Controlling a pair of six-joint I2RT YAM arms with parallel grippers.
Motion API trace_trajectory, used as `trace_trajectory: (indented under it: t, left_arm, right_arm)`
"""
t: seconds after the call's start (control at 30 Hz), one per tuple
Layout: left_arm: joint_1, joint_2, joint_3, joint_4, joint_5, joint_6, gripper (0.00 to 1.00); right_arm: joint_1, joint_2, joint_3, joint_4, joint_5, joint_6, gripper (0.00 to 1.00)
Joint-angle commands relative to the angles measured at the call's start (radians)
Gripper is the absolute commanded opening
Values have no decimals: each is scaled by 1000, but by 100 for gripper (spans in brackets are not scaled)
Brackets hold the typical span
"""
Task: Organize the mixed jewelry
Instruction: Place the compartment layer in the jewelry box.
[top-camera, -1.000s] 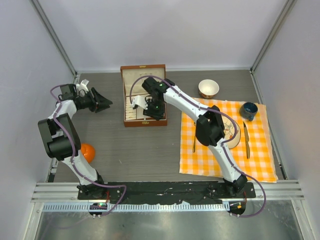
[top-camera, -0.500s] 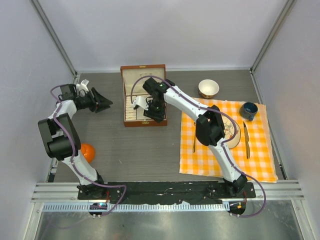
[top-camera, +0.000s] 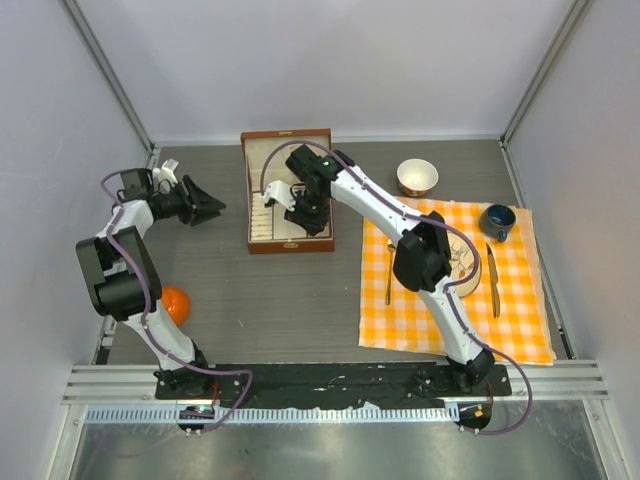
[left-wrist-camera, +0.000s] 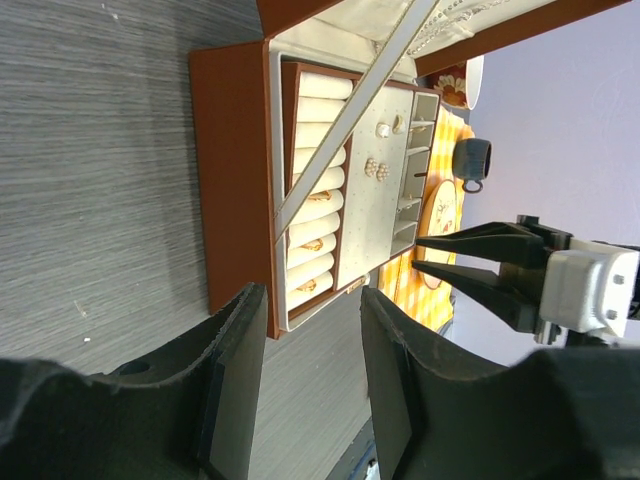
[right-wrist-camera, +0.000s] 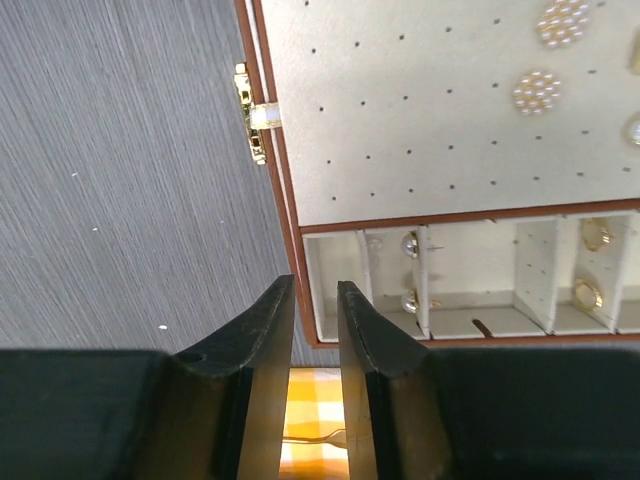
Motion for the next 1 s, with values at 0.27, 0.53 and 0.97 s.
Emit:
trace_trajectory:
  t: [0.27,0.53,0.97]
  left_arm:
    - [7,-11,-11,40,34,-4,47]
    - [7,-11,-9,41,28,-6,46]
    - [8,-3,-6,44,27,-12,47]
  right_arm:
    - [-71,-106,69,233,212,162,36]
    - [-154,-52,89,360,221,241,36]
    - [-193,-9,93,403,46,291,44]
